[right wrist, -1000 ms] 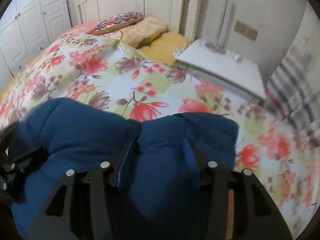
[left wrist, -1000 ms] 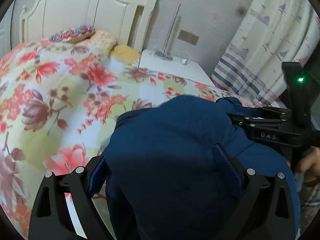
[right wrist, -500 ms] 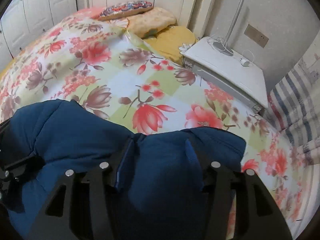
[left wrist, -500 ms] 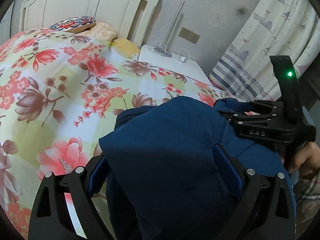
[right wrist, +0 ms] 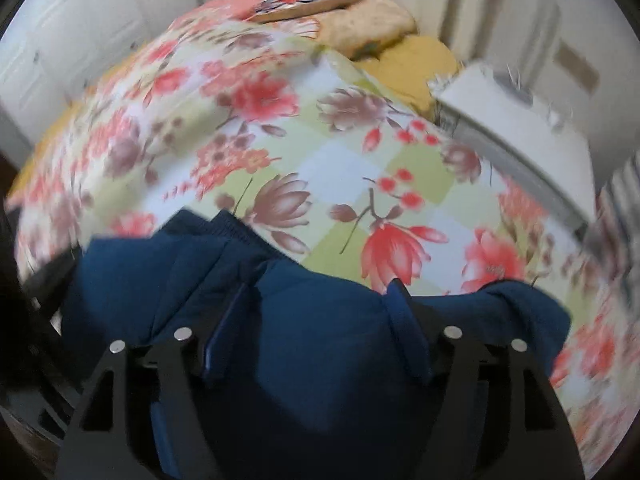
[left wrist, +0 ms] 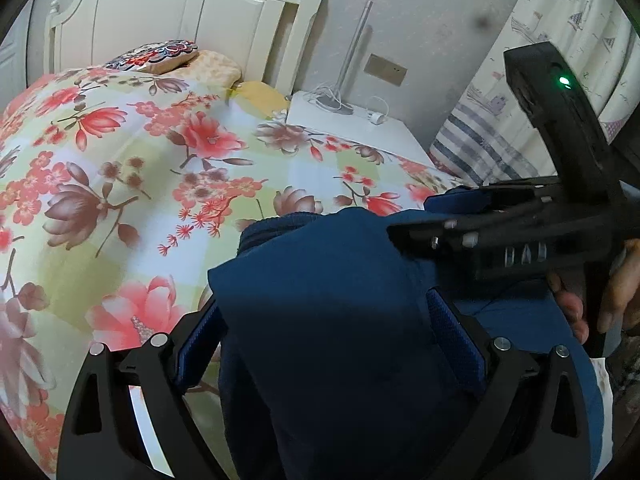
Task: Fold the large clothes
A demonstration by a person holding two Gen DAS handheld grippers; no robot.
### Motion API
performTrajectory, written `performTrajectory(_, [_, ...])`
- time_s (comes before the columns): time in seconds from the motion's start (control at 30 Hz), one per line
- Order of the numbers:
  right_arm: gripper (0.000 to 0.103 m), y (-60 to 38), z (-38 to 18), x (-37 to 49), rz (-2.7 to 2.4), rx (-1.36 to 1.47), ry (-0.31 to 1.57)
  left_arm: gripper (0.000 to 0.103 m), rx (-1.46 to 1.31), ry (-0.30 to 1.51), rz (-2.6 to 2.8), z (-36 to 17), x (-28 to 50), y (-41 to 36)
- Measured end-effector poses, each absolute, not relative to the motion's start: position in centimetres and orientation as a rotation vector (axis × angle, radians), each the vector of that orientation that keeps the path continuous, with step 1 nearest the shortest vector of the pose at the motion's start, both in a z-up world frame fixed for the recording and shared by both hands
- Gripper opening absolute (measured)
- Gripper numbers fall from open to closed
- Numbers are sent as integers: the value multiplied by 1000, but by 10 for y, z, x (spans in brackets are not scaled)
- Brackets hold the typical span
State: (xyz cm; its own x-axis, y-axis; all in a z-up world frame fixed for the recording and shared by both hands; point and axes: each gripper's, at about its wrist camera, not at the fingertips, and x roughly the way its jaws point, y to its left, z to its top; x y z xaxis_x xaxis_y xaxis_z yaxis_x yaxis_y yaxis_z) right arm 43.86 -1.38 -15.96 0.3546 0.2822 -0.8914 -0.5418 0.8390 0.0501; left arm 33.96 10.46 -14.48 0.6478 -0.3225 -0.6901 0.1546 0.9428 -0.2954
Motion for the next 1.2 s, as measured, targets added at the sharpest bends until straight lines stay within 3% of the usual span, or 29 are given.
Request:
performTrajectory(0.33, [69, -53, -101, 375, 421, -195, 807, 98, -216, 819, -275, -145, 339, 105])
performTrajectory(0.5, [74, -90, -118, 350, 352, -154, 879, 98, -239, 855, -280, -139, 328, 115])
performTrajectory(0.57, [91, -118, -125, 326, 424, -38, 886, 99, -290, 865, -288, -133, 310, 128])
performTrajectory(0.63, [99, -139, -134, 302, 475, 53, 896, 99, -340, 882, -322, -133, 293, 138])
performTrajectory(0.93, [101, -185, -192, 237, 704, 410, 979, 99, -642, 1015, -522, -175, 242, 168])
performTrajectory(1.2, [101, -185, -222, 236, 819, 535, 1009, 99, -645, 1105, -689, -177, 255, 144])
